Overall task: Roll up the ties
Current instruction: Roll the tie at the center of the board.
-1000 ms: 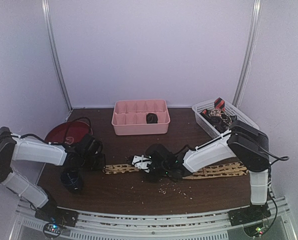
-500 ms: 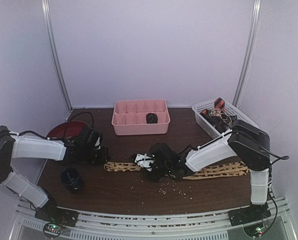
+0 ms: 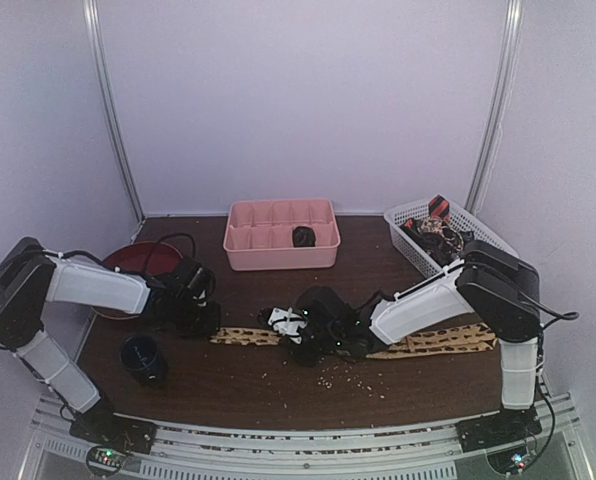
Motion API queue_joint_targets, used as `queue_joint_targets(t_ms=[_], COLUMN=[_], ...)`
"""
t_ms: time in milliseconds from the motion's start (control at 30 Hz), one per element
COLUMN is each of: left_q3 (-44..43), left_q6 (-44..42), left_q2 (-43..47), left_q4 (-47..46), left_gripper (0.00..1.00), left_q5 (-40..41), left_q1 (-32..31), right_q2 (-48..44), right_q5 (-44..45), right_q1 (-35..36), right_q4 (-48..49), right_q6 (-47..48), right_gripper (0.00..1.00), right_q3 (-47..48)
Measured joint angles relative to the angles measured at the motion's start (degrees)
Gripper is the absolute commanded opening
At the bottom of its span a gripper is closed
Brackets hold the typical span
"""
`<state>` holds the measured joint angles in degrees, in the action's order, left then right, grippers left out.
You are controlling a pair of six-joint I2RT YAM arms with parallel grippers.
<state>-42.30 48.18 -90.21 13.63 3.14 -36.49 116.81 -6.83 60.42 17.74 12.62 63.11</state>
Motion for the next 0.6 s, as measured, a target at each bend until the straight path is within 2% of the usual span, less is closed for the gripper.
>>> queue_joint_targets(t_ms=[300,500,600], left_q3=[0.2,0.2,0.4], left_q6=[0.1,-0.4,-0.3], left_q2=[6.2,3.7,2.2], left_q4=[5.9,5.7,5.2], left_gripper=[0.00,0.00,0.00], left_q5=[2.5,1.9,1.5], left_q1=[0.0,0.0,0.0], right_q2=[0.0,0.0,0.0], right_q5=[0.0,-0.1,-0.1], right_q1=[0.0,0.0,0.0], right_q4=[0.0,0.0,0.0], right_q6=[-1.4,-2.1,-2.4], right_gripper=[0.01,0.02,0.06], right_q3=[0.0,0.0,0.0])
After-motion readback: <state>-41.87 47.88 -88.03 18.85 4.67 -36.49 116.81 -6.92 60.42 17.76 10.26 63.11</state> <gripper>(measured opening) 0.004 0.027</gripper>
